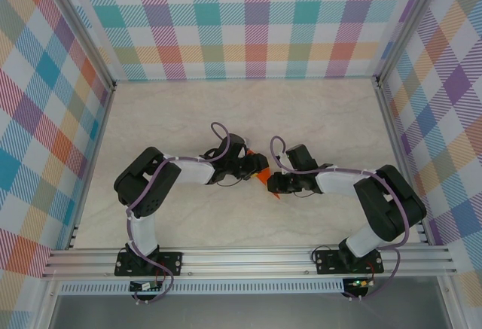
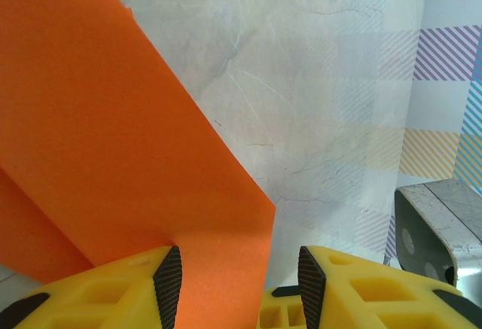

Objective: Fold a paper plane with a square sheet of paper (pick it up from the middle)
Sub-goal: Fold the wing for the fifth time at the center of the table.

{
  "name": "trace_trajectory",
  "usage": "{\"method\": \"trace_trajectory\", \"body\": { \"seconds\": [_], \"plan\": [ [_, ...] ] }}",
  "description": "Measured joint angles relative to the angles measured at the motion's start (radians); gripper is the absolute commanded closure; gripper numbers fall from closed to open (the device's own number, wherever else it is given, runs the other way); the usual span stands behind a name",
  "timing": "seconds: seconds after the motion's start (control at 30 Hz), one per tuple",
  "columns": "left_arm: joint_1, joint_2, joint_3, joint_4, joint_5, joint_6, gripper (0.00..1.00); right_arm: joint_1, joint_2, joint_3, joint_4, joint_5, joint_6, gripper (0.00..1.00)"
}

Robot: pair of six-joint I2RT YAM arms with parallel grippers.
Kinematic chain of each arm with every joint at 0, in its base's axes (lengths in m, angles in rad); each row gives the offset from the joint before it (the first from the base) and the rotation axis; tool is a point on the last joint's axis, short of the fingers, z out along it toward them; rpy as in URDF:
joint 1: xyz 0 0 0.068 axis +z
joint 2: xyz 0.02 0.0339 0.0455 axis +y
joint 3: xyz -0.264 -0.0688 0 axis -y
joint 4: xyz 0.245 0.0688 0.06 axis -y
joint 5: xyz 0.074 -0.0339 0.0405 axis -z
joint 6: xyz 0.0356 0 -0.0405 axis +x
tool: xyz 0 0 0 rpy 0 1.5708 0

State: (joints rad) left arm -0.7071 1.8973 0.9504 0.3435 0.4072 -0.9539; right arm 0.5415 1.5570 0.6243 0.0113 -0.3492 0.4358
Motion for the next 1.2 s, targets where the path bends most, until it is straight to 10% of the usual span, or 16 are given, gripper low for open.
{"method": "trace_trajectory", "body": {
  "seconds": [1.2],
  "plan": [
    [0.016, -0.01, -0.005, 0.009, 0.029, 0.002, 0.46, -0.038, 0.12, -0.122, 0.417, -0.202, 0.441, 0.98]
  ]
}}
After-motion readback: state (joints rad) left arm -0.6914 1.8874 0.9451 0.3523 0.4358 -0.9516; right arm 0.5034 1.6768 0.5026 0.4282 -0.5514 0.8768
